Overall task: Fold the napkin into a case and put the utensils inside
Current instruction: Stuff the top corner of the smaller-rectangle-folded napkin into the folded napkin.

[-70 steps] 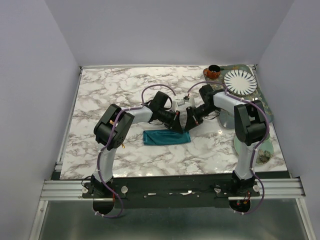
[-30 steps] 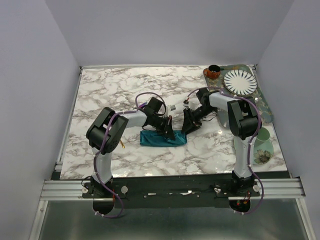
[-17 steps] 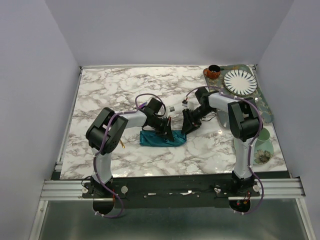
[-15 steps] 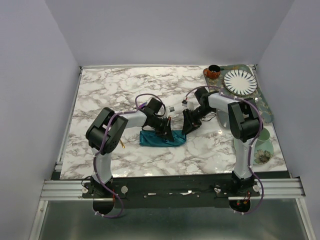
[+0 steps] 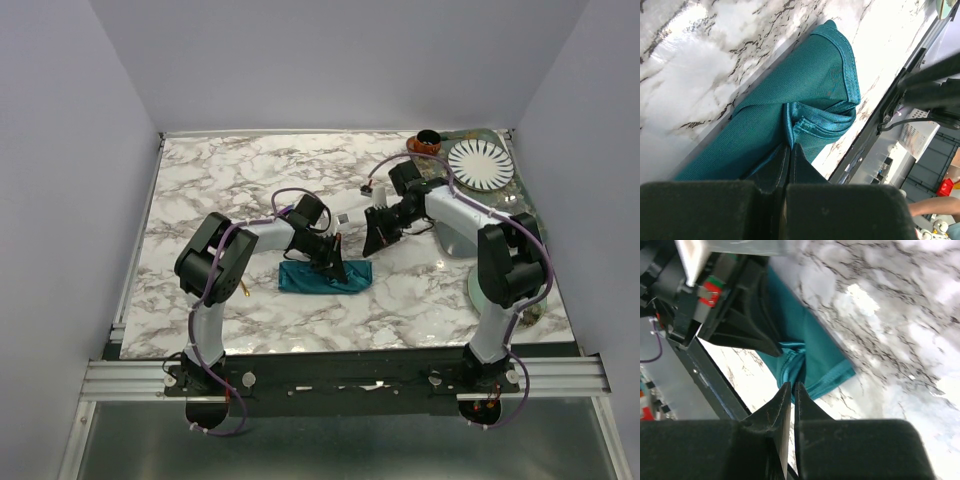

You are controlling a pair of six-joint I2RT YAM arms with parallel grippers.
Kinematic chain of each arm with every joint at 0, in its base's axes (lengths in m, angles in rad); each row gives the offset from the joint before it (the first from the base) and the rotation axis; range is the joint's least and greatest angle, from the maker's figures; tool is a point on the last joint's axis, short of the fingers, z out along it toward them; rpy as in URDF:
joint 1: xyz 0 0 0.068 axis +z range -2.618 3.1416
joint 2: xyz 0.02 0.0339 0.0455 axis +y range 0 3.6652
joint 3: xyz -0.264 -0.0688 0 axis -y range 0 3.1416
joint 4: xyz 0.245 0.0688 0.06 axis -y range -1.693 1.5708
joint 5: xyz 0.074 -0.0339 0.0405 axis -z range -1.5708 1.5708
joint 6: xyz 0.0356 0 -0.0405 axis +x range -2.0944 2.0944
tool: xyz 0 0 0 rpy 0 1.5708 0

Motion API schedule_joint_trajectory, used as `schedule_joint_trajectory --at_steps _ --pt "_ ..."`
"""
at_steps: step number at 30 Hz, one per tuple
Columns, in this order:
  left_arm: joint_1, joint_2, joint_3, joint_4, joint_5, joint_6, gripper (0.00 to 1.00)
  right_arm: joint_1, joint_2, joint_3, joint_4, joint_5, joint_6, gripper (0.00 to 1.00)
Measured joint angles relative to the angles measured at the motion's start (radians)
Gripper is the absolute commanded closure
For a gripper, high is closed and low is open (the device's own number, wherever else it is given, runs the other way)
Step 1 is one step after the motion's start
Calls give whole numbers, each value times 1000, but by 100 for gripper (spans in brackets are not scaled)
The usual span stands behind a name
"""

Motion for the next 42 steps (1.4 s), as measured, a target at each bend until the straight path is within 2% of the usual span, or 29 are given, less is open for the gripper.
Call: schedule_joint_trajectory --at_steps 2,6,14,21,26,29,32,33,34,35,42 --pt "0 2 0 0 3 0 100 24 -8 -2 8 17 -4 83" --pt "5 2 1 0 5 0 100 63 -2 -6 11 52 -10 73" --pt "6 2 2 -2 5 1 100 110 26 -16 26 134 -8 73" --pt "8 4 2 -2 8 0 100 148 26 -72 79 226 6 67" --pt "13 7 2 -2 15 0 100 159 26 -92 116 276 18 66" --pt "16 9 2 -2 19 0 100 163 24 -99 132 293 24 68" --pt "20 11 2 -2 23 0 100 172 14 -113 152 313 28 81" --pt "22 11 2 -3 25 0 100 177 11 -118 160 322 30 91" --pt "23 11 2 -3 26 0 100 180 9 -121 165 329 31 97" --pt "24 12 2 -4 27 0 100 184 5 -126 175 339 31 99" --pt "27 14 2 -5 33 0 100 192 -10 -136 188 361 35 99"
